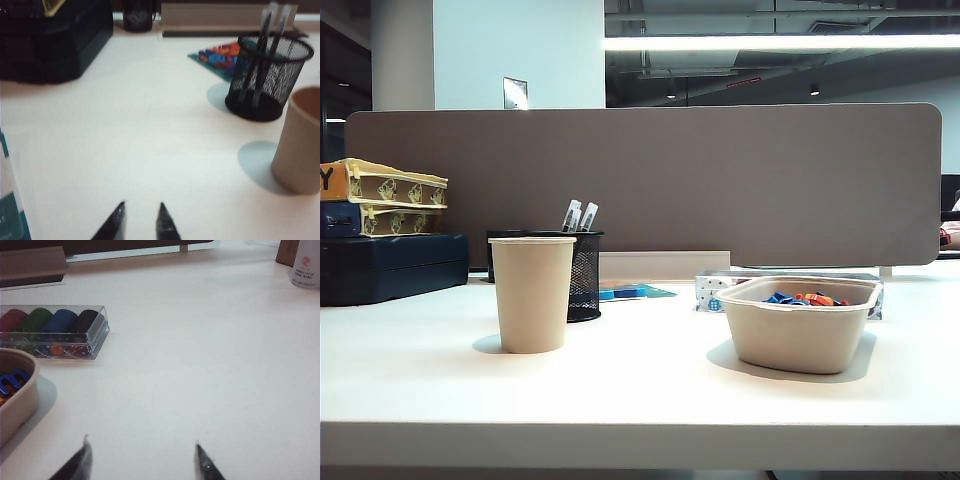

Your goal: Pick up one pen and put it in the pen container.

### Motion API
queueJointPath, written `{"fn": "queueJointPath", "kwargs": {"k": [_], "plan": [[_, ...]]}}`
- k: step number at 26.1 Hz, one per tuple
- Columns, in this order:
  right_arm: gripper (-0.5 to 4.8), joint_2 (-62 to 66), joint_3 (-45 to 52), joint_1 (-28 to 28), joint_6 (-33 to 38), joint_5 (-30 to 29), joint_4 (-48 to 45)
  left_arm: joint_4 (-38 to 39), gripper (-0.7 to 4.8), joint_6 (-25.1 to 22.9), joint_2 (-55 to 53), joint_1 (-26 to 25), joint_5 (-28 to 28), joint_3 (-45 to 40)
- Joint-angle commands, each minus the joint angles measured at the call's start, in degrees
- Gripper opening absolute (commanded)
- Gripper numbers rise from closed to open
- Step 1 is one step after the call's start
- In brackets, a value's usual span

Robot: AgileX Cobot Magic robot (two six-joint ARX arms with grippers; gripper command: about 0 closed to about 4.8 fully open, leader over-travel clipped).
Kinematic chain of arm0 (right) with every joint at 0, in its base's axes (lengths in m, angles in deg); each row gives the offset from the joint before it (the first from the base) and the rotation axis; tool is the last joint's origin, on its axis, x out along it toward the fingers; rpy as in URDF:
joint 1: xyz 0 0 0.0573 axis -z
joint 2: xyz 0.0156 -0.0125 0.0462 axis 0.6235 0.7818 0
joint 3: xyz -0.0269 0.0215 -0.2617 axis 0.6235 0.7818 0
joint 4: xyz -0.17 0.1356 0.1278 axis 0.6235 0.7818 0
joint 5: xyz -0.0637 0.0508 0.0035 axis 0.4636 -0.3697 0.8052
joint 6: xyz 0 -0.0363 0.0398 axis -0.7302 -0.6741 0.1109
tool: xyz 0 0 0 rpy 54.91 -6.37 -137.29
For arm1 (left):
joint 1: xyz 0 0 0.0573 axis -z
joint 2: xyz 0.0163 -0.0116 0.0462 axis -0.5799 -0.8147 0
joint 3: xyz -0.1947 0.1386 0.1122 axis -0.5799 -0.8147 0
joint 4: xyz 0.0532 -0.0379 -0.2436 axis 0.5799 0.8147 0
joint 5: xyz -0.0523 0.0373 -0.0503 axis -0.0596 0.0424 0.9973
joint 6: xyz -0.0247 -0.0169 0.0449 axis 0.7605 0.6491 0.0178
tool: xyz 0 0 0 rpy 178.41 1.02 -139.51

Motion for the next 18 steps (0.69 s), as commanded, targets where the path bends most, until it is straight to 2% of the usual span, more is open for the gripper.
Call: {"fn": "queueJointPath", "kwargs": {"k": [1,7,18], "plan": [[2.56,0.0,-0.1,-0.1,0.3,0.3,-1.3,-1.2,0.76,0.0,0.0,-0.1,-0.2,-1.7],[2.55,0.0,1.2,-0.1,0.3,0.1,-2.5,-4.0,0.76,0.0,0.0,-0.1,-1.3,-2.4],[2.53,-0.1,2.5,-0.1,0.3,0.1,-2.3,-2.8,0.76,0.0,0.0,-0.1,-1.7,-2.4]]}}
